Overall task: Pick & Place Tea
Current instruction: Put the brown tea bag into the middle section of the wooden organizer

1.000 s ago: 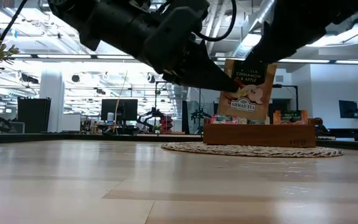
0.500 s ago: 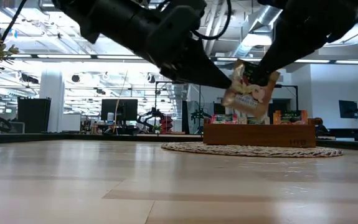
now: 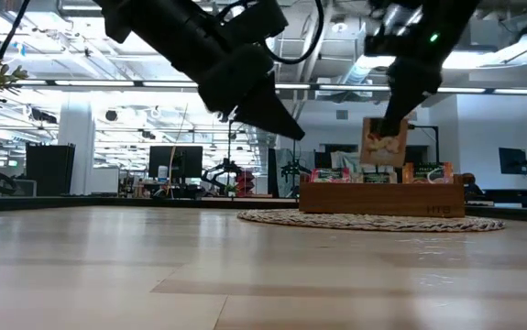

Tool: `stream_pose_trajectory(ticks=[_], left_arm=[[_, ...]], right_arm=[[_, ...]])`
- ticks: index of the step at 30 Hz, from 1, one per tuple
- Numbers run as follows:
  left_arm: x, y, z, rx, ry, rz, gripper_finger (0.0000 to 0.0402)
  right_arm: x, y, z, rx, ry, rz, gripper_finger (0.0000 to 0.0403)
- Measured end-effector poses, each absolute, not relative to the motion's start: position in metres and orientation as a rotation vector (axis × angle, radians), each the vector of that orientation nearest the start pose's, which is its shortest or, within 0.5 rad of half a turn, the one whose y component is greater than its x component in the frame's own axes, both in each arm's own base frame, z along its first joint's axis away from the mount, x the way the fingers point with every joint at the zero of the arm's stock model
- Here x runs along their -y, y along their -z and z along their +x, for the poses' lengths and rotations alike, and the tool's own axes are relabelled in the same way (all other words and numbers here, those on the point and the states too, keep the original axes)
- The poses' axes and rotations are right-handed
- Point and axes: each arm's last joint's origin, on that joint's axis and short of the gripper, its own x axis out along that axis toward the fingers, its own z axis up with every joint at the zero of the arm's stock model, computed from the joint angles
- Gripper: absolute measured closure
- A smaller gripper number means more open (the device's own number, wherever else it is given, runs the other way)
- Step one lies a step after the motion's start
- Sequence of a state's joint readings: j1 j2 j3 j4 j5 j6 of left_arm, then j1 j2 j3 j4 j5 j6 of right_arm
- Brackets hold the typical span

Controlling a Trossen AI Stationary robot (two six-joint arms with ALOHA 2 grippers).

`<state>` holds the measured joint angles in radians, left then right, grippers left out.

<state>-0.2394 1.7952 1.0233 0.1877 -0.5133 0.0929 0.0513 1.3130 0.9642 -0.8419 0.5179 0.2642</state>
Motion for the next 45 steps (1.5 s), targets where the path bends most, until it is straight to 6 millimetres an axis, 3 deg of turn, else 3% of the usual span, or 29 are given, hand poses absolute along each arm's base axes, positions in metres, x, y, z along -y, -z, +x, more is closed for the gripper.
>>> stream_pose_trajectory(ticks=[7, 15, 24, 33, 39, 45], left_arm=[[0.075, -0.18, 0.366, -0.57, -0.24, 0.309, 0.0241], [0.075, -0.179, 0.365, -0.584, -0.243, 0.299, 0.0241], [0.075, -0.179, 0.365, -0.583, -0.243, 0.298, 0.024], [0.075, -0.179, 0.365, -0.58, -0.243, 0.297, 0.024], [0.075, -0.179, 0.365, -0.584, -0.243, 0.298, 0.024], [0.075, -0.179, 0.365, -0.584, -0.242, 0.298, 0.024]], right_arm=[[0.037, -0.226, 0.253, -1.191, 0.463, -0.102, 0.0403], [0.042, -0.203, 0.264, -1.283, 0.432, -0.104, 0.0403], [0.044, -0.218, 0.259, -1.207, 0.447, -0.073, 0.0403], [0.07, -0.218, 0.252, -1.213, 0.503, 0.034, 0.0403], [0.076, -0.219, 0.251, -1.212, 0.51, 0.022, 0.0402], [0.074, -0.219, 0.252, -1.214, 0.496, 0.0, 0.0371]])
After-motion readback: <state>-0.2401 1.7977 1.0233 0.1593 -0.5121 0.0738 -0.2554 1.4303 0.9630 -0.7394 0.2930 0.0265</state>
